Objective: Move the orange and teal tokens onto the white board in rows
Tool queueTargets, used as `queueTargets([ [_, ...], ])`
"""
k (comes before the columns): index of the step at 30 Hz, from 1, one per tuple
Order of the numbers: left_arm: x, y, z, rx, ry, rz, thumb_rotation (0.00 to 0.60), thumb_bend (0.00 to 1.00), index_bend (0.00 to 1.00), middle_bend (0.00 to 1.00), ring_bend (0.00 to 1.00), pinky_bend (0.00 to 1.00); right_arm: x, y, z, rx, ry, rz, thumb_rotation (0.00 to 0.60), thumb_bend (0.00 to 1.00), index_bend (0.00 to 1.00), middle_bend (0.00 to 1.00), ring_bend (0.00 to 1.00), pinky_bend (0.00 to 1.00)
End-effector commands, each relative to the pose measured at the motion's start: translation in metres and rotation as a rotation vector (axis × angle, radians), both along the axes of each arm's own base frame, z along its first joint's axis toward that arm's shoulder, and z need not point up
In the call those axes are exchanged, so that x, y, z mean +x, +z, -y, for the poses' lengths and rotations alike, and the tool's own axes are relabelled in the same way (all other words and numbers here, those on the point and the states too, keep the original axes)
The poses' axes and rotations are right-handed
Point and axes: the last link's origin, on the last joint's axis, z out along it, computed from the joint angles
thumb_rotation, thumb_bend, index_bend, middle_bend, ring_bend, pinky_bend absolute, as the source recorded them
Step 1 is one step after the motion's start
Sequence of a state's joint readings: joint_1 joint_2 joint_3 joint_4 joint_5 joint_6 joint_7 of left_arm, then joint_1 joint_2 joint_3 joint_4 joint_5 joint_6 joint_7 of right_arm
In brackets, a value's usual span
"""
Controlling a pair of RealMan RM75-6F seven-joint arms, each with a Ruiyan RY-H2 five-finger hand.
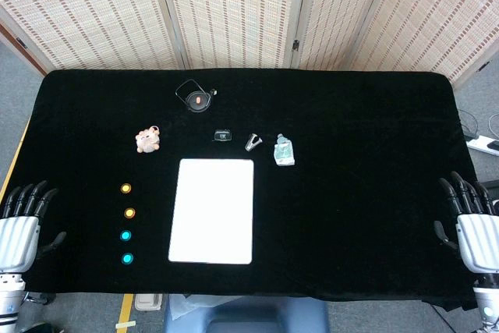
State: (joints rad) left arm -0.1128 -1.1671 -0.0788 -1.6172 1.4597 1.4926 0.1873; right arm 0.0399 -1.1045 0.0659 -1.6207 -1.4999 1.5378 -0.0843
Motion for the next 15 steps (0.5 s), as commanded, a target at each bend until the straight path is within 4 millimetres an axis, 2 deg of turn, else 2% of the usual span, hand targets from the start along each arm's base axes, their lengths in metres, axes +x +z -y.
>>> queueTargets([
  [1,0.000,-0.002,-0.001,-0.006,0.001,0.001,0.600,0.26,0.20,0.10,0.08,0.00,0.000,0.000,0.000,0.001,0.001,0.001,0.600,0.45,0.00,0.01,0.08,0.01],
  [9,0.003,-0.002,-0.009,-0.003,-0.017,0.001,0.600,0.26,0.22,0.09,0.09,0.00,0.001,0.000,0.001,0.008,0.006,0.004,0.600,0.45,0.00,0.01,0.09,0.01],
  [15,0.011,-0.002,-0.028,-0.001,-0.046,0.021,0.600,0.29,0.24,0.11,0.12,0.00,0.001,0.001,0.003,0.012,0.003,-0.001,0.600,0.45,0.00,0.01,0.10,0.01],
])
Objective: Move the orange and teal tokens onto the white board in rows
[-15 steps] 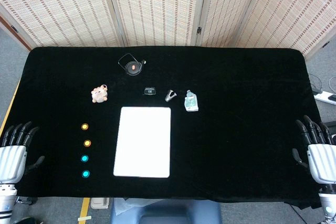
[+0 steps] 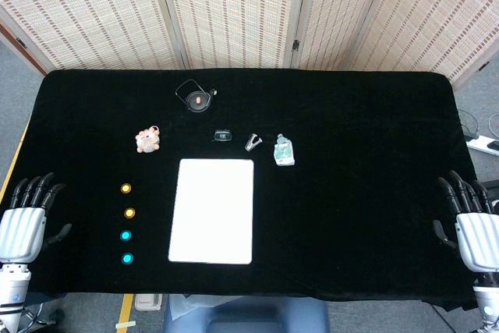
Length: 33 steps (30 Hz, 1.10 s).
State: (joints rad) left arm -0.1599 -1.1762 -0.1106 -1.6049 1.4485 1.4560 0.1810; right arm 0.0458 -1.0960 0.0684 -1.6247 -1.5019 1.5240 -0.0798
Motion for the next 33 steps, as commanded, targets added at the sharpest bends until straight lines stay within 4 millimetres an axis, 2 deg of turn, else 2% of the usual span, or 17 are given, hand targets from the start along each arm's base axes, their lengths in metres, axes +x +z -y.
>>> queueTargets([
  [1,0.004,-0.001,-0.009,-0.002,-0.012,0.015,0.600,0.30,0.25,0.12,0.13,0.00,0.000,0.000,0.001,0.001,-0.001,-0.002,0.600,0.45,0.00,0.01,0.10,0.01],
  [4,0.006,-0.002,-0.015,-0.010,-0.019,0.019,0.600,0.34,0.28,0.14,0.15,0.00,0.001,0.001,0.001,0.002,0.000,-0.003,0.600,0.45,0.00,0.01,0.10,0.01],
  [6,0.013,-0.008,-0.040,-0.046,-0.045,0.043,0.600,0.36,0.30,0.14,0.15,0.00,0.004,0.004,0.003,-0.003,0.013,-0.013,0.600,0.45,0.00,0.01,0.10,0.01],
  [9,0.013,-0.016,-0.062,-0.084,-0.047,0.053,0.600,0.39,0.32,0.15,0.16,0.00,0.006,0.007,0.003,-0.008,0.017,-0.021,0.600,0.45,0.00,0.01,0.10,0.01],
  [16,0.009,-0.037,-0.098,-0.151,-0.031,0.054,0.600,0.41,0.34,0.15,0.16,0.00,0.010,0.009,0.004,-0.009,0.030,-0.029,0.600,0.45,0.00,0.00,0.10,0.01],
  [22,0.004,-0.056,-0.115,-0.193,-0.007,0.054,0.600,0.41,0.36,0.15,0.15,0.00,0.011,0.009,0.005,-0.005,0.033,-0.030,0.600,0.45,0.00,0.00,0.10,0.01],
  [33,-0.011,-0.091,-0.130,-0.261,0.074,0.050,0.600,0.41,0.39,0.15,0.11,0.00,0.011,0.006,0.007,0.004,0.035,-0.024,0.600,0.45,0.00,0.00,0.10,0.01],
])
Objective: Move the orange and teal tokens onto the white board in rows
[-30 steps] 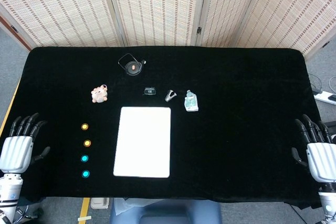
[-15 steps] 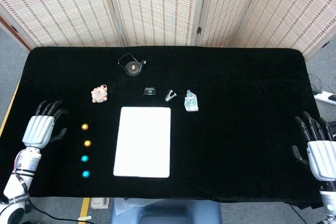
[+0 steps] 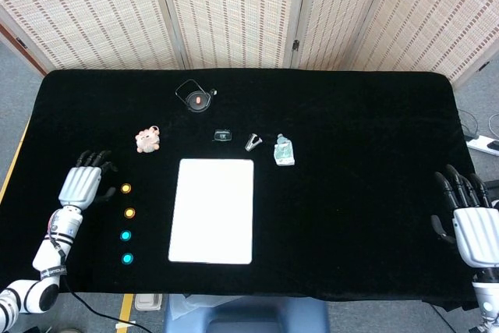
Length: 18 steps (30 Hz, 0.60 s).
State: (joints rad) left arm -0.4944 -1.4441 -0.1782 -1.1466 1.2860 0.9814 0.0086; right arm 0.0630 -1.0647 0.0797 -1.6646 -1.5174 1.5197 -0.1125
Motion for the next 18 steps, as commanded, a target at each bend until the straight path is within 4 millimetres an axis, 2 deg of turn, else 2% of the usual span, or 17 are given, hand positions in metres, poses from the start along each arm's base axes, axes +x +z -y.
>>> queueTargets([
  [1,-0.001,-0.012,-0.003,-0.020,0.017,0.012,0.600,0.41,0.39,0.15,0.10,0.00,0.000,-0.001,0.000,0.003,-0.001,0.001,0.600,0.45,0.00,0.00,0.10,0.01],
  [18,-0.004,-0.043,-0.003,-0.065,0.041,0.003,0.600,0.41,0.43,0.15,0.08,0.00,-0.004,-0.001,0.000,0.002,-0.012,0.008,0.600,0.45,0.00,0.00,0.10,0.01],
])
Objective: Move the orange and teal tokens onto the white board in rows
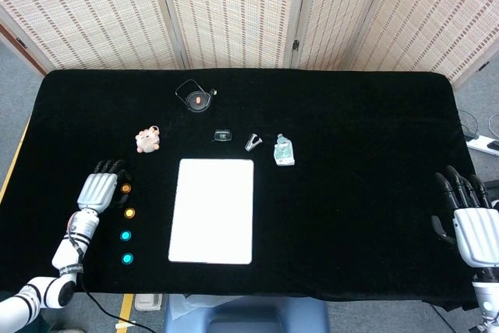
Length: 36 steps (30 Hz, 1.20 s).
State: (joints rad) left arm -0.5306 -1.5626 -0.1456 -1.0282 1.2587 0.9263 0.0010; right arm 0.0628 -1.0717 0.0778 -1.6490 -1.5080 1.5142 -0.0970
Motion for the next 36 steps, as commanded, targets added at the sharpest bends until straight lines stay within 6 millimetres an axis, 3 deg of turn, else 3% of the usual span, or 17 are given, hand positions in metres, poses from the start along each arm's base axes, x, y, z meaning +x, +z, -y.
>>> queueTargets([
  [1,-0.001,-0.003,0.000,0.003,0.009,0.009,0.600,0.41,0.43,0.15,0.08,0.00,0.000,0.000,0.000,-0.001,-0.001,0.000,0.600,0.45,0.00,0.00,0.10,0.01],
  [26,-0.009,-0.008,-0.004,-0.004,0.041,0.000,0.600,0.46,0.47,0.14,0.06,0.00,-0.001,-0.001,0.000,-0.003,-0.002,0.008,0.600,0.45,0.00,0.00,0.09,0.01],
  [31,-0.005,-0.007,-0.004,-0.002,0.024,0.006,0.600,0.46,0.50,0.14,0.06,0.00,-0.001,0.000,-0.001,-0.005,0.001,0.008,0.600,0.45,0.00,0.00,0.09,0.01],
  [36,0.012,-0.005,-0.006,-0.002,-0.034,0.018,0.600,0.46,0.50,0.15,0.06,0.00,-0.001,0.001,-0.001,-0.011,0.001,0.006,0.600,0.45,0.00,0.00,0.09,0.01],
])
